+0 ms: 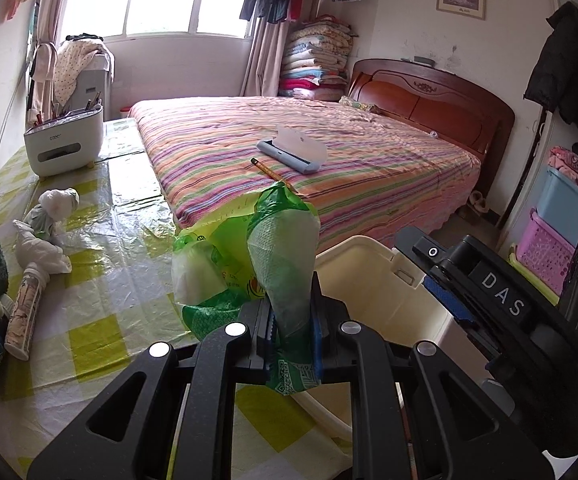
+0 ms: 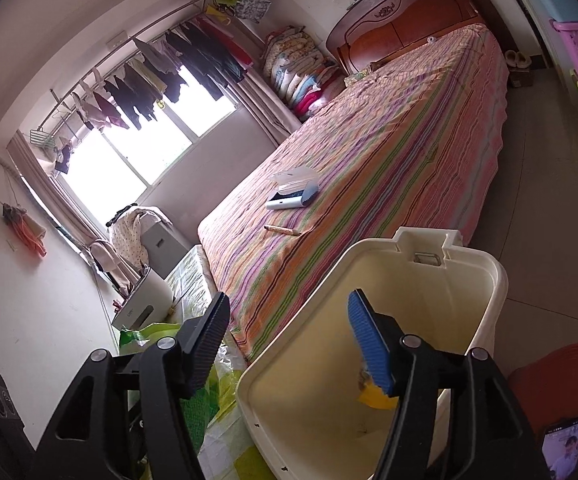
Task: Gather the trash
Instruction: 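Carry both items over the cream bin and open both tools to drop them, then return both tools to the table toward the broccoli plush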
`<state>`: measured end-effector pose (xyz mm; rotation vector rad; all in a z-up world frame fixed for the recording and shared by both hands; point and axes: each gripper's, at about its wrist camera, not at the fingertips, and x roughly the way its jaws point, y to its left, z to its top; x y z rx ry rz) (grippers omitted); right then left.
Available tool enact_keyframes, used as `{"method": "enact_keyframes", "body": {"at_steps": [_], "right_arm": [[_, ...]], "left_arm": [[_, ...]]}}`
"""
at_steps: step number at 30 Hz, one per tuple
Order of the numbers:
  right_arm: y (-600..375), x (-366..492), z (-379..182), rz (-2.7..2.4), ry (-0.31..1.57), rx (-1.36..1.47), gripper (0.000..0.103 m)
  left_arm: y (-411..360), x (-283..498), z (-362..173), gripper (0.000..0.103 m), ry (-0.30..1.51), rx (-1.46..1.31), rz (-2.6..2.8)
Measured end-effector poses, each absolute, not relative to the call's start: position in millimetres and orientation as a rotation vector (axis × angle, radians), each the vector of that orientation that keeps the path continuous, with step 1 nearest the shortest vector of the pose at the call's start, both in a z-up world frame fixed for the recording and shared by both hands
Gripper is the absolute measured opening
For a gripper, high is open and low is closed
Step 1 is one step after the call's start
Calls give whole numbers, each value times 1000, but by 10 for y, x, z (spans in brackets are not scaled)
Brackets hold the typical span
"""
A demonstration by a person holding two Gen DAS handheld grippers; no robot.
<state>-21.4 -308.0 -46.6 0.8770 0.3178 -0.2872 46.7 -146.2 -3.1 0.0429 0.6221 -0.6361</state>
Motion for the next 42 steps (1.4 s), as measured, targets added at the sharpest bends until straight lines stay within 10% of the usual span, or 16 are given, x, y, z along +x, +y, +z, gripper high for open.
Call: {"method": "enact_keyframes", "body": {"at_steps": [20,23,25,42], "right_arm": [[-3342,-553,-584,-267,119,1106,64],[-3339,-547,-583,-262,124,1107,64],[-3330,-542,-582,-257,128,1104,64],[-3191,-450,-495,-228,173,1025,69]], "left_arm": [[-1697,573,-90,21,691,16,-749],[-1721,552,-117,40,679,23,-745],[-1707,521,-120,83,646,37,-706],[-951,370,162,95,443,143,-462]]}}
